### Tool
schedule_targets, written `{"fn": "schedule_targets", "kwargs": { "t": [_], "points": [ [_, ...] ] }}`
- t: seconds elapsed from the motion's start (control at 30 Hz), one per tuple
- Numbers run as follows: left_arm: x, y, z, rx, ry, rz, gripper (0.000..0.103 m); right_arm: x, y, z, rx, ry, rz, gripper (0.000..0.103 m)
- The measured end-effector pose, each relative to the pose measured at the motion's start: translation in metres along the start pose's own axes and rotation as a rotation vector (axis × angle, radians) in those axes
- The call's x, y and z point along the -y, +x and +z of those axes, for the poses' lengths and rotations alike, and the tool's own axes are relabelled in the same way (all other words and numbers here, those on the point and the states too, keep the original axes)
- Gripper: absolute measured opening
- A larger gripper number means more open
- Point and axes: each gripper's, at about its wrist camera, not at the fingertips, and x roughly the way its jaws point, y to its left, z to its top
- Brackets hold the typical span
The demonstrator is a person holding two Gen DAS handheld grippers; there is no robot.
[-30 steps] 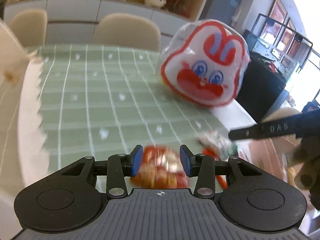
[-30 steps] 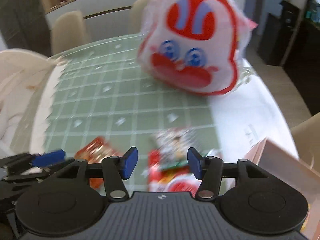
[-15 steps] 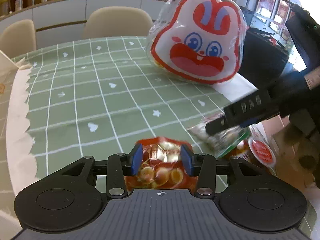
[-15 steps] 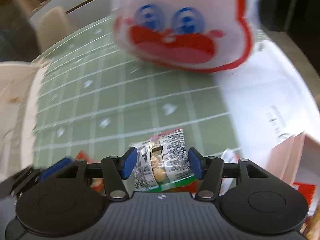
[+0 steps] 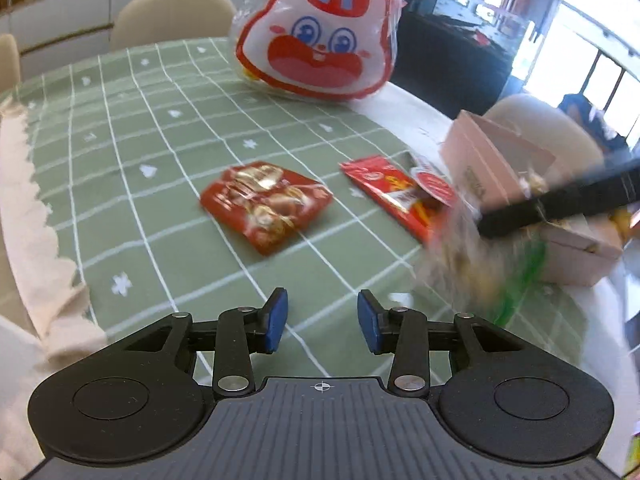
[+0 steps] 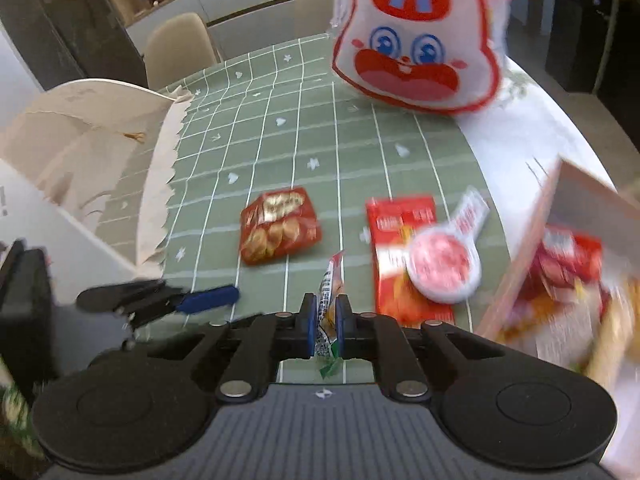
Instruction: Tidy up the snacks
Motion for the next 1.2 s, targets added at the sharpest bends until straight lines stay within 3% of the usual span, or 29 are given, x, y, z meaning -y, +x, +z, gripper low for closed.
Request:
{"fn": "schedule_targets", "kwargs": {
  "t": [0.07, 0.17, 0.27, 0.33, 0.4, 0.47, 0.53, 0.67, 0.93, 1.1, 1.2],
  "points": [
    [-0.004, -0.006, 0.004, 0.032, -0.044, -0.007, 0.043, 0.006, -0.008, -0.016, -0.002, 0.030, -0.005, 0.010],
    [-0.011, -0.015, 0.018, 0.117, -0.110, 0.043, 0.043, 0.011, -0.015, -0.036, 0.012, 0.028, -0.074, 0.010],
    [-0.024, -0.013, 0.036, 0.185, -0.194, 0.091, 0.043, 0.011, -0.020, -0.052, 0.037, 0.035, -0.080, 0.013],
    [-0.034, -0.003, 0.049, 0.202, -0.255, 0.125, 0.043, 0.010, -0.023, -0.061, 0.050, 0.034, -0.066, 0.029],
    [-0.041, 0.008, 0.063, 0.238, -0.287, 0.152, 0.043, 0.006, -0.025, -0.073, 0.066, 0.029, -0.078, 0.037],
    [-0.045, 0.026, 0.078, 0.260, -0.299, 0.145, 0.043, 0.001, -0.023, -0.084, 0.062, 0.015, -0.082, 0.037],
    [-0.045, 0.049, 0.089, 0.216, -0.289, 0.148, 0.043, -0.001, -0.022, -0.095, 0.048, 0.002, -0.090, 0.037],
    [-0.039, 0.072, 0.087, 0.100, -0.233, 0.118, 0.037, -0.001, -0.024, -0.115, 0.033, -0.011, -0.125, 0.037],
    [-0.011, 0.031, 0.031, 0.007, 0.108, -0.030, 0.036, 0.021, -0.025, -0.134, 0.054, 0.075, -0.158, 0.047],
    [-0.002, -0.008, 0.012, 0.022, 0.171, 0.007, 0.036, 0.024, -0.018, -0.137, 0.053, 0.156, -0.155, 0.048],
    [0.018, -0.026, 0.009, 0.027, 0.295, -0.005, 0.037, 0.020, -0.016, -0.137, 0.056, 0.153, -0.166, 0.052]
  ]
}}
